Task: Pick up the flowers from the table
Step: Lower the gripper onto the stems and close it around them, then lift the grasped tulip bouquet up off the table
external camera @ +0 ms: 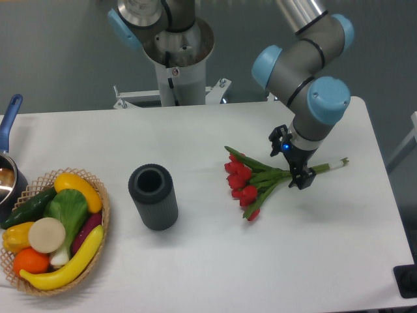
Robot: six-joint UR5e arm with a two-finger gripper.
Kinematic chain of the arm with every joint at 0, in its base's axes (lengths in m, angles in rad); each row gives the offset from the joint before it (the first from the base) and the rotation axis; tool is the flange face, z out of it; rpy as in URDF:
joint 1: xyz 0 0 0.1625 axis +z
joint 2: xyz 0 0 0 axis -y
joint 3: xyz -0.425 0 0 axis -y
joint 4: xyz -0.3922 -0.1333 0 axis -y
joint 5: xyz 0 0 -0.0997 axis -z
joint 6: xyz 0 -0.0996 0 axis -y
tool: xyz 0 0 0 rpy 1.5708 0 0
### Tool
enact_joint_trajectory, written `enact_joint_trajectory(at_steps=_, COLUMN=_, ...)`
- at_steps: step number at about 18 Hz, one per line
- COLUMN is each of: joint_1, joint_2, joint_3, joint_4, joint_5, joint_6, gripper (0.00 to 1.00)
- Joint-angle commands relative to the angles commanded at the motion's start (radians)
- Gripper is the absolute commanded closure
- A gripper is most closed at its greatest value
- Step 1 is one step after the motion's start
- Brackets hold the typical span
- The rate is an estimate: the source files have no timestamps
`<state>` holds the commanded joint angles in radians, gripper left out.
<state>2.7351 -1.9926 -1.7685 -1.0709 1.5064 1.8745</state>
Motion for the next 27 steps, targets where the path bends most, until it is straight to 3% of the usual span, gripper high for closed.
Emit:
enact_joint_trajectory(at_steps=3, joint_1=0.002, joint_2=-0.009, joint_3=-0.022, joint_4=0.054, joint_5=0.000, joint_6=0.000, gripper=0.00)
enact_joint_trajectory(at_steps=14, joint_1=0.002, joint_2=-0.026, joint_3=-0.049, joint_4=0.062, joint_5=0.000, joint_6=0.000, gripper=0.01)
enact_joint_trajectory(at_steps=18, joint_1=0.002, joint_2=-0.025, joint_3=-0.055, joint_4=0.078, joint_5=0.000, joint_6=-0.003, gripper=0.24)
enact_joint_trajectory(at_steps=27, joint_1=0.006, joint_2=-0.011, joint_3=-0.043, joint_4=0.075, joint_5=-0.002, joint_6=-0.002, gripper=0.60)
